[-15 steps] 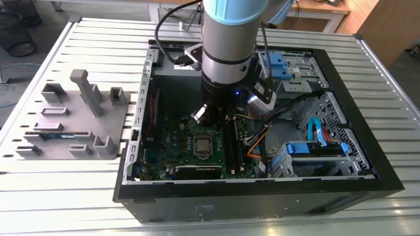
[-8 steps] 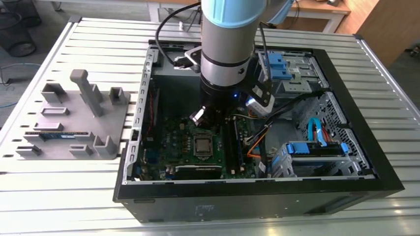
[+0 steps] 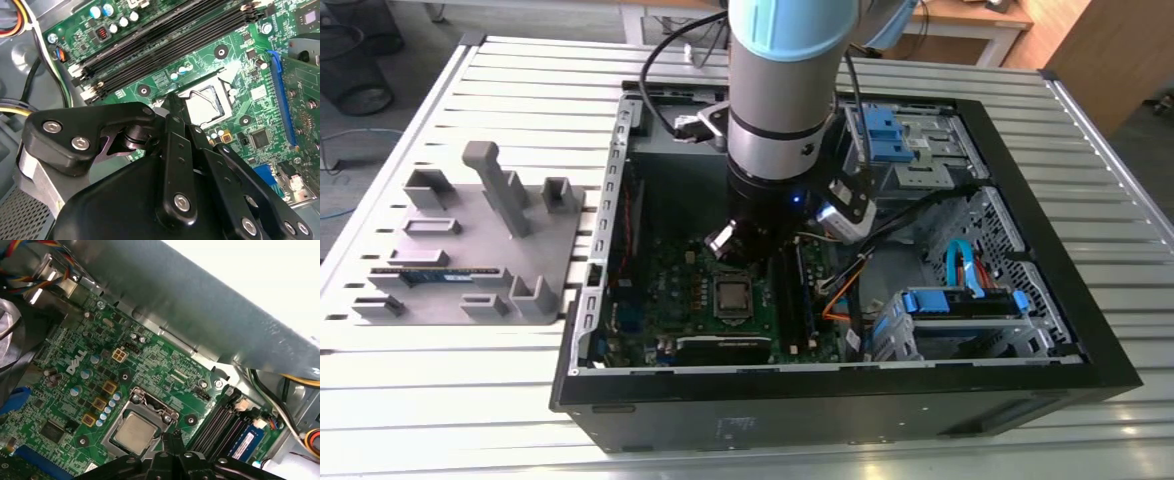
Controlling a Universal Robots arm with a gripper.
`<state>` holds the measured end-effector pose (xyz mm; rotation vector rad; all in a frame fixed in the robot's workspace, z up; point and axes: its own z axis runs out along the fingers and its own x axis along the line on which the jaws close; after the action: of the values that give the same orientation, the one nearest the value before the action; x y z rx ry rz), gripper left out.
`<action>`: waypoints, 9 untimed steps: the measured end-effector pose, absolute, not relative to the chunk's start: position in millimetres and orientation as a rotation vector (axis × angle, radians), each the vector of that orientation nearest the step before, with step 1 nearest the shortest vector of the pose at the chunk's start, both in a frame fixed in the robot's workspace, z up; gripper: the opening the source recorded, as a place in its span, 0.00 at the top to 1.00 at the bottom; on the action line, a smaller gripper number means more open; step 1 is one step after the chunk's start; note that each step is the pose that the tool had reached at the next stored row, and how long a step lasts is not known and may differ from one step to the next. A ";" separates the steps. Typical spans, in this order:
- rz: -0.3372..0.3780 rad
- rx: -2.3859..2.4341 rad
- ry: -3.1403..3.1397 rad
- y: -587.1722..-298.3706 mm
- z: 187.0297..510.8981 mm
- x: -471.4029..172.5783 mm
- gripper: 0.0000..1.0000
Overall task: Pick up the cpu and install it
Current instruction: 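Install the first cpu locking lever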
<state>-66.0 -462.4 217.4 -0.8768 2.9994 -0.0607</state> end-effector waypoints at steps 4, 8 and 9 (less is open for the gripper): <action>-0.080 -0.851 3.010 -462.6 215.3 -66.0 0.89; -0.094 -0.829 3.019 -463.5 214.6 -66.1 0.89; -0.095 -0.825 3.021 -463.6 214.6 -66.1 0.89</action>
<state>-66.1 -463.6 214.6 -0.8247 3.0207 -0.0949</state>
